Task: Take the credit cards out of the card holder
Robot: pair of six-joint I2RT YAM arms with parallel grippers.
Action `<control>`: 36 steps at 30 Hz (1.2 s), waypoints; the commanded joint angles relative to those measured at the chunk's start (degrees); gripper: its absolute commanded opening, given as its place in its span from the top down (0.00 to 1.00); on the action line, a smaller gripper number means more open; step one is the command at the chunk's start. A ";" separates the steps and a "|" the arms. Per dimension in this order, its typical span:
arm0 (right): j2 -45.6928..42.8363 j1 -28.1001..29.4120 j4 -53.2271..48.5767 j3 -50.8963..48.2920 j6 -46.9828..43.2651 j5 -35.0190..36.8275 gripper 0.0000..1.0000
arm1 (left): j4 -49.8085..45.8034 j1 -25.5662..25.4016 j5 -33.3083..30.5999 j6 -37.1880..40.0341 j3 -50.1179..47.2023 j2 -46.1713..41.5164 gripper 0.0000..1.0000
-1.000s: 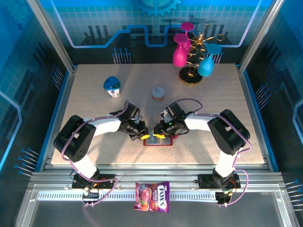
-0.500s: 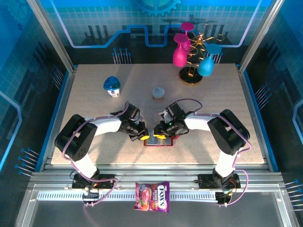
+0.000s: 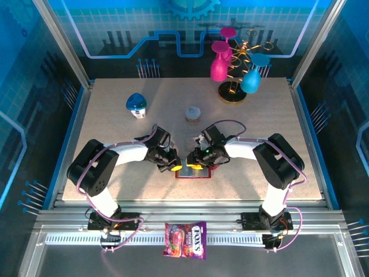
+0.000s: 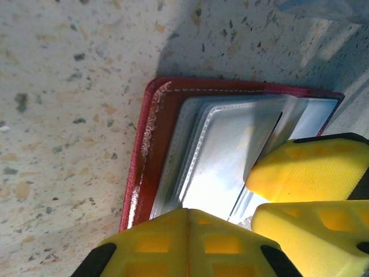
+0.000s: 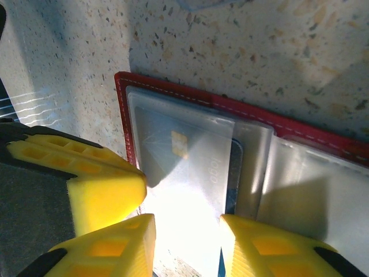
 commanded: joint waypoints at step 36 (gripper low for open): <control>-5.61 -2.39 -0.62 -1.80 0.48 0.26 0.63 | -5.62 0.15 1.07 1.44 4.28 0.10 0.91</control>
